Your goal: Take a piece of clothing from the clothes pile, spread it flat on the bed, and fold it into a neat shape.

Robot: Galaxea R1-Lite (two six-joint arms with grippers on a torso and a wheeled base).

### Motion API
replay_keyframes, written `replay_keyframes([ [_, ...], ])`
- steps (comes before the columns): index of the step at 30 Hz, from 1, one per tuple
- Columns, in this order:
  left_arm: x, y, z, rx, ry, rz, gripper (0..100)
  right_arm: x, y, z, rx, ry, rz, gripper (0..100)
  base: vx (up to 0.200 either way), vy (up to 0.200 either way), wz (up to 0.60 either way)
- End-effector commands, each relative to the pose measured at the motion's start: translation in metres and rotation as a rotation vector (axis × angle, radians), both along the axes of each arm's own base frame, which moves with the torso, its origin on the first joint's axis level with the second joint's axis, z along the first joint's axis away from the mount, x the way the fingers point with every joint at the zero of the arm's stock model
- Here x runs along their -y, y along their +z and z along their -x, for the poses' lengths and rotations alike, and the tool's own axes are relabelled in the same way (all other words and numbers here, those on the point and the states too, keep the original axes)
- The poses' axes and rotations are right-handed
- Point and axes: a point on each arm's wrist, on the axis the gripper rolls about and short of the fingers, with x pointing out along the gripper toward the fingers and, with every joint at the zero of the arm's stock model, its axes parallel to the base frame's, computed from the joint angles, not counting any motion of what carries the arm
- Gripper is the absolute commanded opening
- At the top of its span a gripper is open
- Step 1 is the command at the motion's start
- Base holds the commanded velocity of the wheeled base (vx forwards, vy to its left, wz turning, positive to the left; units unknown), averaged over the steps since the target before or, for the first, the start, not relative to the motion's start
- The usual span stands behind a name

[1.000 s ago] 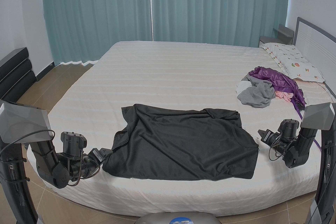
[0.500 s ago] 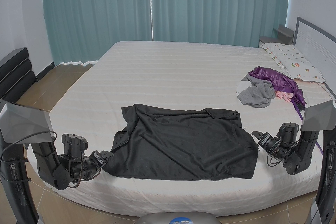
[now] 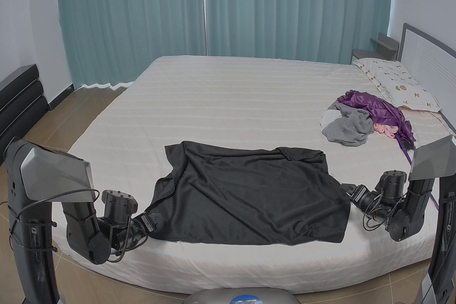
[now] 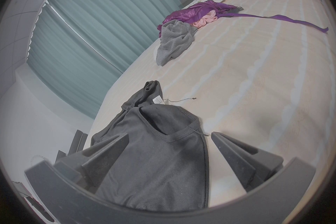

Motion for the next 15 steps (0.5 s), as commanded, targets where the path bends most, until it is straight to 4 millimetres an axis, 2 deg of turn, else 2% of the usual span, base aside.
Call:
replay_keyframes([
  [1,0.007,-0.013,-0.004,-0.014,-0.013,-0.016,100,-0.001,-0.004,0.001,-0.015,0.004,0.002,100,0.0,0.0,0.0],
  [5,0.009,-0.015,-0.009,-0.005,-0.022,-0.027,100,-0.005,-0.003,0.009,-0.032,0.023,0.009,100,0.0,0.0,0.0],
  [6,0.009,-0.015,-0.009,-0.005,-0.024,-0.034,0,-0.007,-0.003,0.011,-0.04,0.031,0.01,100,0.0,0.0,0.0],
  [15,0.002,-0.014,-0.008,-0.002,0.023,-0.055,0,-0.02,-0.013,0.031,-0.115,0.136,0.104,100,0.0,0.0,0.0],
])
